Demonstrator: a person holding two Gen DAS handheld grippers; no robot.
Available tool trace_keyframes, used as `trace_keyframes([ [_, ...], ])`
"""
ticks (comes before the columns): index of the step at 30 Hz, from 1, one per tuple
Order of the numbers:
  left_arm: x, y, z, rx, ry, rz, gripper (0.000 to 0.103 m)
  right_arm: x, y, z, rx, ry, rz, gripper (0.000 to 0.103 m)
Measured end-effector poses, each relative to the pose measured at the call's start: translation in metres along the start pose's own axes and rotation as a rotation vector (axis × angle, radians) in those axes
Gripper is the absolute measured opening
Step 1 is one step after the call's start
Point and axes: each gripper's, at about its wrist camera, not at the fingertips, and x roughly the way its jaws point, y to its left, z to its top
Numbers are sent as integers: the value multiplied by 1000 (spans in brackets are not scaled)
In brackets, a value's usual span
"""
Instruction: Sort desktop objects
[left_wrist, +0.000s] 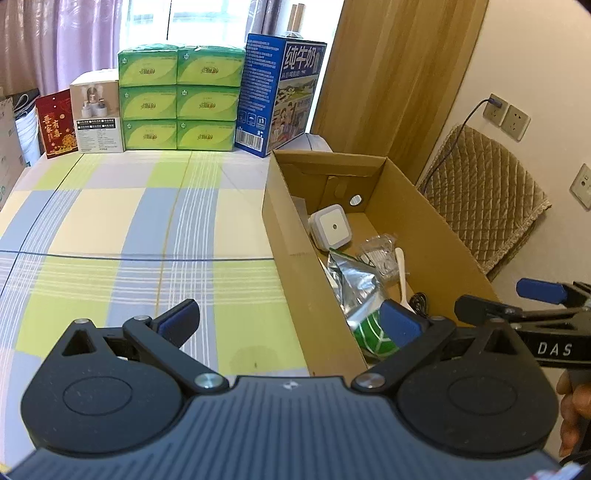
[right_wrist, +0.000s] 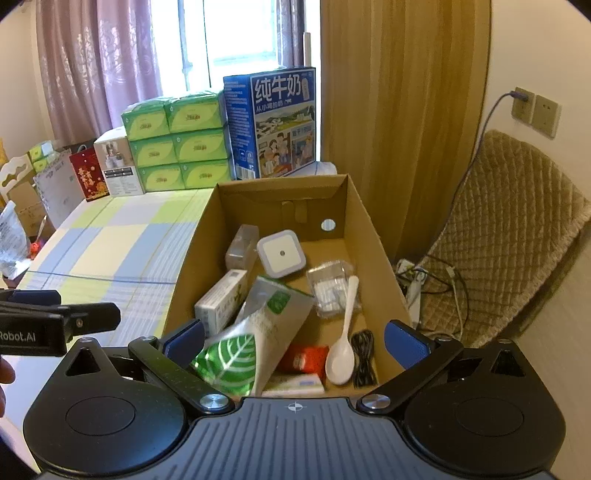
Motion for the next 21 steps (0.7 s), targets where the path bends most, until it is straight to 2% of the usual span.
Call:
trace_keyframes([
  [21, -79, -30, -33, 9, -68, -18, 102, -91, 11, -38, 23, -59, -12, 101],
])
